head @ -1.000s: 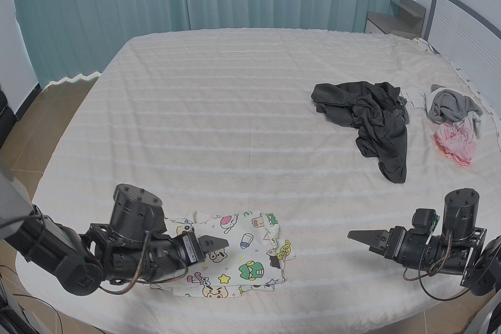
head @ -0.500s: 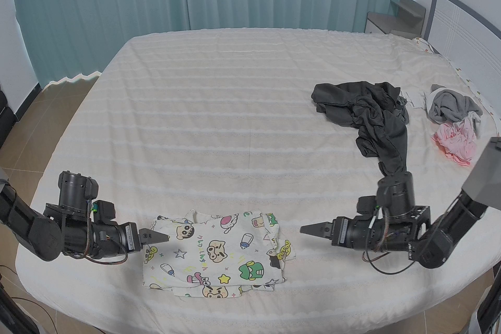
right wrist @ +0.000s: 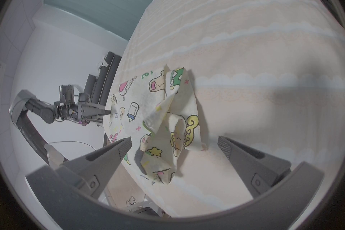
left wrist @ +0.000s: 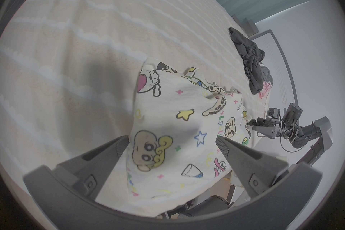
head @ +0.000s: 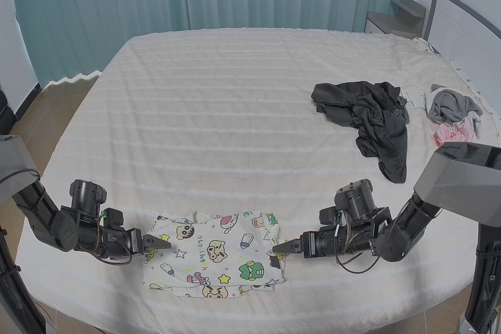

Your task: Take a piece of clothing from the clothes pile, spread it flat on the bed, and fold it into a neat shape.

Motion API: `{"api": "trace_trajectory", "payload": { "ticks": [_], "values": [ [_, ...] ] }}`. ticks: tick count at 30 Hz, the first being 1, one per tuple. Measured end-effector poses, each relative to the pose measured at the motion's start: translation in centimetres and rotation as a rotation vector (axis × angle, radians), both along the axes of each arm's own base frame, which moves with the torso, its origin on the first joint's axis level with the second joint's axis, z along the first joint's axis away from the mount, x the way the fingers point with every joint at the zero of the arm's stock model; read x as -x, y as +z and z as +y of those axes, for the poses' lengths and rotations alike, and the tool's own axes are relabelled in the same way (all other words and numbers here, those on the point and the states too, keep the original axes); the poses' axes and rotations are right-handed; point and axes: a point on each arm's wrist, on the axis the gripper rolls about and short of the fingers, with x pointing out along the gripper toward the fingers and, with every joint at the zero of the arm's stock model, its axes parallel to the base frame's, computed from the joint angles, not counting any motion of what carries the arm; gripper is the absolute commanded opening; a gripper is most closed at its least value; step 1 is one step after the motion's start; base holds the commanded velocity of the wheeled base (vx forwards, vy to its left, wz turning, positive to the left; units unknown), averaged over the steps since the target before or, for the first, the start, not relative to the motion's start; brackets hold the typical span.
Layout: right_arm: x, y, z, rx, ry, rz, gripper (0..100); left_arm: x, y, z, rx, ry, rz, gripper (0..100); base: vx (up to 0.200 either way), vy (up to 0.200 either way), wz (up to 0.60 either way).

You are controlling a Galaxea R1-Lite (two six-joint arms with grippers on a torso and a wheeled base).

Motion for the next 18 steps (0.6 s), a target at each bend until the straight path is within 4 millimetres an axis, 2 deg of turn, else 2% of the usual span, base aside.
{"api": "trace_trajectory", "payload": {
  "ticks": [9,18],
  "values": [
    [-0.4,-1.3,0.8,-0.032,0.093,0.015,100,-1.2,-2.2,-0.2,0.012,-0.009,-0.005,100,0.0,0.0,0.0],
    [-0.8,-1.5,2.8,-0.061,0.139,0.004,100,-1.1,-2.9,-1.8,0.038,-0.037,0.034,100,0.0,0.0,0.0]
  ]
}}
